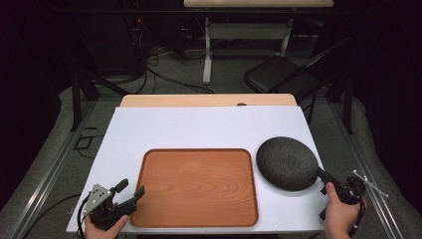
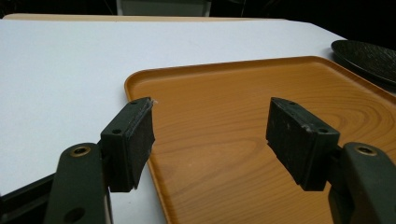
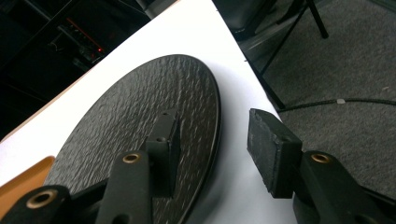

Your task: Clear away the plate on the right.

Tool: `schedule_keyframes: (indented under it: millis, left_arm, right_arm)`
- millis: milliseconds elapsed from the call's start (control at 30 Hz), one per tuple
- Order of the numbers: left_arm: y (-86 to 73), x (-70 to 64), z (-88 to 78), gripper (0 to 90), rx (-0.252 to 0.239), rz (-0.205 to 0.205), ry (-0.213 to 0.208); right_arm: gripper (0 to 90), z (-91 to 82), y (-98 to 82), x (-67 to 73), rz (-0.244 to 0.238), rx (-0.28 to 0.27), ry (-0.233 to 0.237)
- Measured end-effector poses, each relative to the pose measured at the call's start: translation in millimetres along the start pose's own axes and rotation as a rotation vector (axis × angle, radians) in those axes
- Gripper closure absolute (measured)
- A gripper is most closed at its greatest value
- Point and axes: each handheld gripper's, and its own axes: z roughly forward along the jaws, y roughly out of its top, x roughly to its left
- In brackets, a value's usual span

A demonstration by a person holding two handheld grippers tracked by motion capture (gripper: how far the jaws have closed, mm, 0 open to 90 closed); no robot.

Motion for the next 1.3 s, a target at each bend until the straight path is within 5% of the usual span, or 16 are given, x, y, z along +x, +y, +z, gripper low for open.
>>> schedule_keyframes:
  millis: [267,567,1100,1300]
  left_arm:
    - [-0.2,0.6,-0.1,32.4,-0.001,-0.001,0.003]
    - [-0.1,-0.1,-1.3,32.5,-0.006,0.004,0.002]
    - [-0.1,-0.9,-0.3,32.9,-0.001,0.013,-0.001]
    - [-0.1,-0.9,-0.1,33.0,0.0,0.013,0.001]
  right_arm:
    - [59.7,15.8,-1.4,3.2,0.069,0.028,0.001]
    - [62.5,21.3,-5.4,7.2,0.056,0.045,0.016]
    - [64.2,28.1,-4.3,2.4,0.105,0.083,0.055]
    - [71.2,29.8,-3.4,-1.5,0.141,0.089,0.068]
